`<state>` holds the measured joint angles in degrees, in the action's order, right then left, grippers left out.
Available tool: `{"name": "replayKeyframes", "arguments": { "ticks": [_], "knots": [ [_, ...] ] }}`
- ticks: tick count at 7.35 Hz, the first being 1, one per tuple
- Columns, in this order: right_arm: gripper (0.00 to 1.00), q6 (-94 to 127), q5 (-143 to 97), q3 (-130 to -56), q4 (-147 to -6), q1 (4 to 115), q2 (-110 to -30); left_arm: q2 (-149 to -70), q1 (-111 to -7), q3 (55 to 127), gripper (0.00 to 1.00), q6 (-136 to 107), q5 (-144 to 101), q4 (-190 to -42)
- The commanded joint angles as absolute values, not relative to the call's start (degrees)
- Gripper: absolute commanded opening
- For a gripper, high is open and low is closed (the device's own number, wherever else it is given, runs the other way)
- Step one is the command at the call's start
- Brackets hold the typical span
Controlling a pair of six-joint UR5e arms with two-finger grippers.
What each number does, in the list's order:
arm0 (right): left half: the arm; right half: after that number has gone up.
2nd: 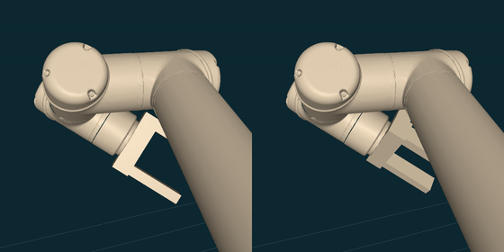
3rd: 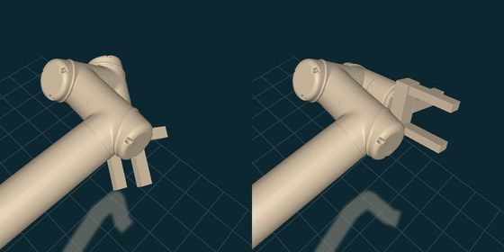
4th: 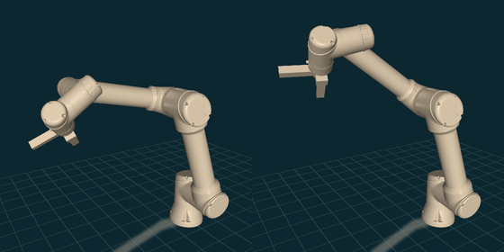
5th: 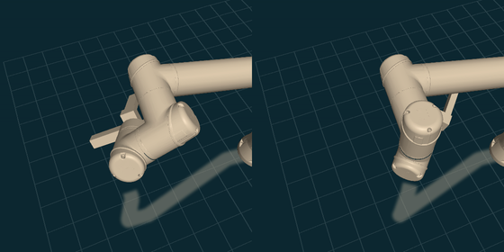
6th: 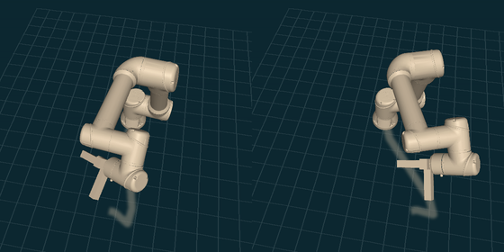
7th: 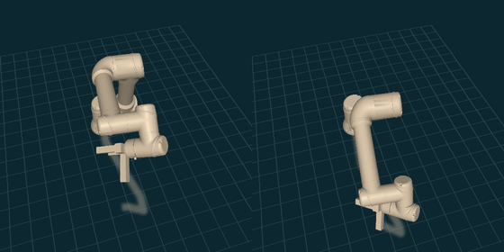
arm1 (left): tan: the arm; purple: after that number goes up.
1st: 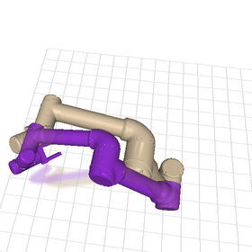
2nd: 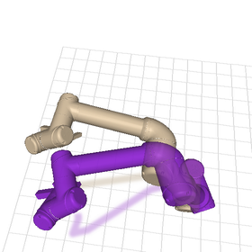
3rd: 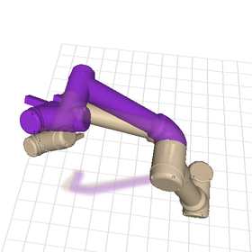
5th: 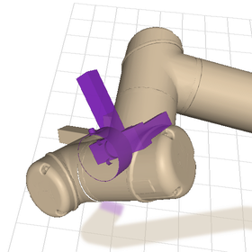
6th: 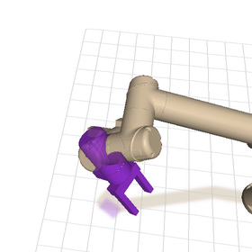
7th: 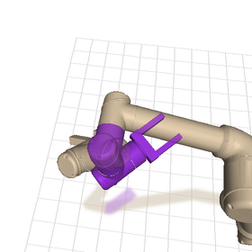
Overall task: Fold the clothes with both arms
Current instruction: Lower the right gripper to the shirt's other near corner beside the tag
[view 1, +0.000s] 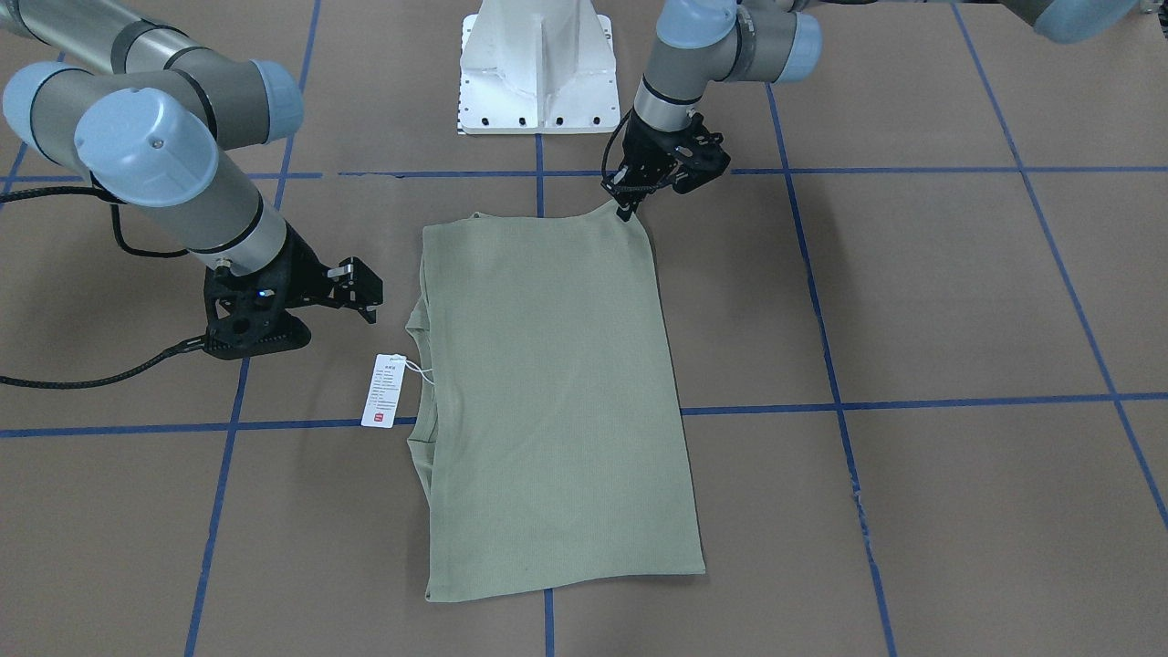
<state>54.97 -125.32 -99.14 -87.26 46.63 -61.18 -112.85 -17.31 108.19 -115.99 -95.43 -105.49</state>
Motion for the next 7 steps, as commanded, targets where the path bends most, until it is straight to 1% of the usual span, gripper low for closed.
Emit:
{"name": "replayKeyframes", "arguments": {
  "ticks": [1,2,3,5,6,7],
  "knots": [
    [1.0,70.9,-121.9,-104.6,-87.3,39.9,-63.1,-112.9,-16.7,109.6,0.0,-115.9,-95.5,-104.4],
    [1.0,79.1,-118.3,-108.8,-87.3,36.4,-66.1,-112.9,-16.6,109.5,0.0,-115.9,-95.6,-104.4],
    [1.0,90.1,-114.2,-111.1,-87.4,32.7,-67.1,-113.0,-16.6,109.6,0.0,-115.8,-95.6,-104.4],
    [1.0,106.3,-103.1,-111.7,-88.0,23.4,-66.5,-113.2,-16.6,109.6,0.0,-115.9,-95.6,-104.4],
    [1.0,109.8,-101.7,-112.2,-88.0,20.9,-67.2,-113.2,-16.6,109.6,0.0,-115.9,-95.6,-104.4],
    [1.0,110.7,-98.4,-111.0,-88.1,17.1,-66.7,-113.3,-16.6,109.8,0.0,-115.9,-95.6,-104.4]
  ]
}}
